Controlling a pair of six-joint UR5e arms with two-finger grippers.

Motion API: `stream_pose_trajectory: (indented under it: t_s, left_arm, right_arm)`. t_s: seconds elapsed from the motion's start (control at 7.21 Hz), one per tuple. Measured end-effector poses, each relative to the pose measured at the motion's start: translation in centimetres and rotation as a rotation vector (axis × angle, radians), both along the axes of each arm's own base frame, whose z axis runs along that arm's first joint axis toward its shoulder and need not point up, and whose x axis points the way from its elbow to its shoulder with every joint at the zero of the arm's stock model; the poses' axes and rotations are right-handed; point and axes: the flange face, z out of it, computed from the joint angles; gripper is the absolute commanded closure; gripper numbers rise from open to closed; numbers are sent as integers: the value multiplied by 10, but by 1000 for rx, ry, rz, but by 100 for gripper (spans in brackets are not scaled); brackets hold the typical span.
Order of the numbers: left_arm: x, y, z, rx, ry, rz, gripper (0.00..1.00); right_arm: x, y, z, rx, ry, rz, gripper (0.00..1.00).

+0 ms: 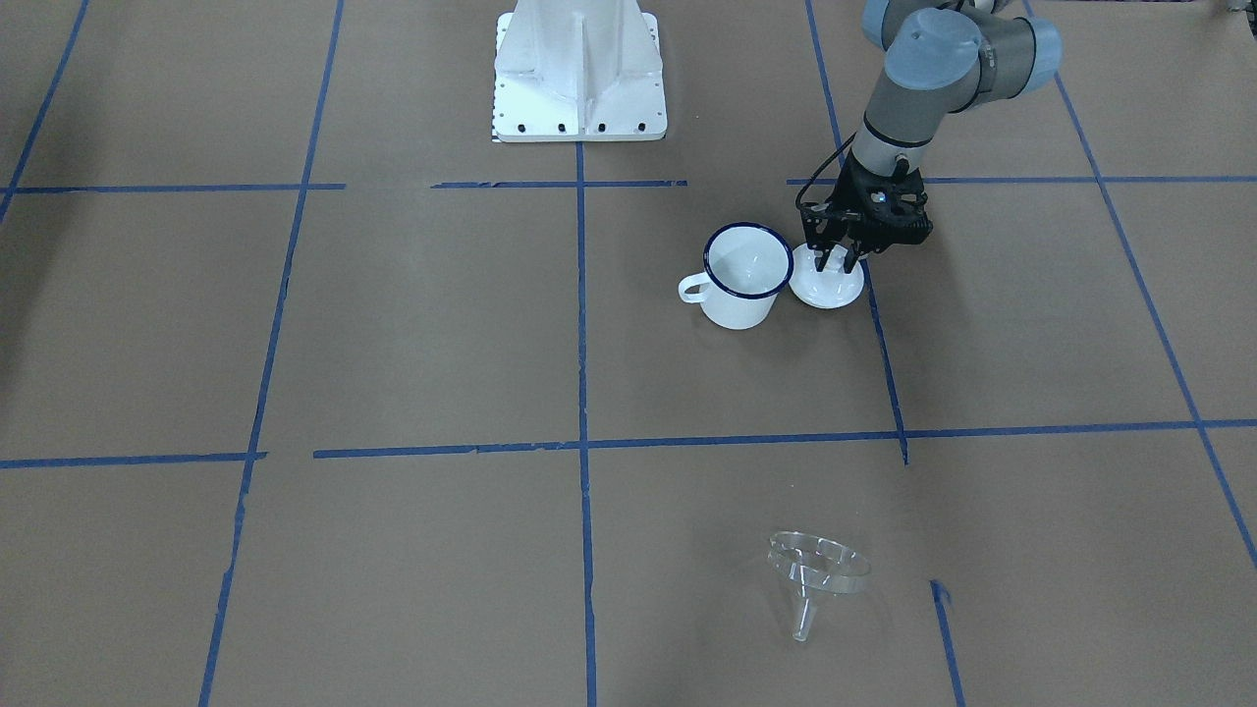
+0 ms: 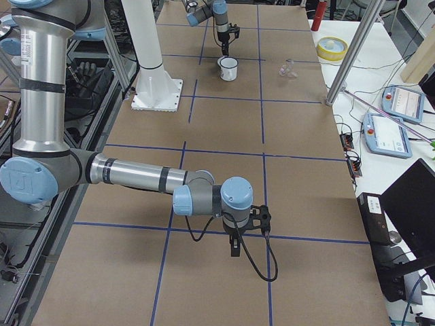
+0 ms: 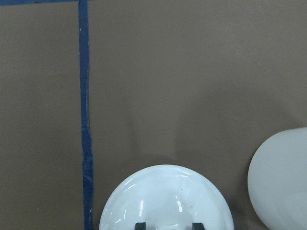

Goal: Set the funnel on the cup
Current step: 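Set the lid on the table beside the mug and open the left gripper, then move the left gripper to the clear glass funnel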

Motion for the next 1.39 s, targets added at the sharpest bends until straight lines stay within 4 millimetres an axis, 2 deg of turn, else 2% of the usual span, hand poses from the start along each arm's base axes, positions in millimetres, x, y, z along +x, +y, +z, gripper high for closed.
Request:
stream_pose_trajectory:
  t_s: [0.28,0.42,0.69,0.83,0.97,1.11,1.39]
  left_arm:
    - [-5,-1,-9,6,16,-8,0]
    - [-20,-9,-23,19,42,-36,0]
    - [-68,-56,-58,30,113,-185,0]
    - [-80,-73,-79,-10,187,-283,0]
    - [-81,-85,-95,-80,295,-380,1]
    - [-68,-103,-104,-166,413,-489,2]
    - [-15,-163,-107,-341,606,-715,2]
  right_arm:
    - [0,0,0,0,0,0,0]
    - [0,0,0,0,0,0,0]
    - [0,0,0,0,0,0,0]
    - [0,0,0,0,0,0,0]
    - [0,0,0,0,0,0,0]
    - [0,0,0,0,0,0,0]
    - [0,0,0,1,0,0,0]
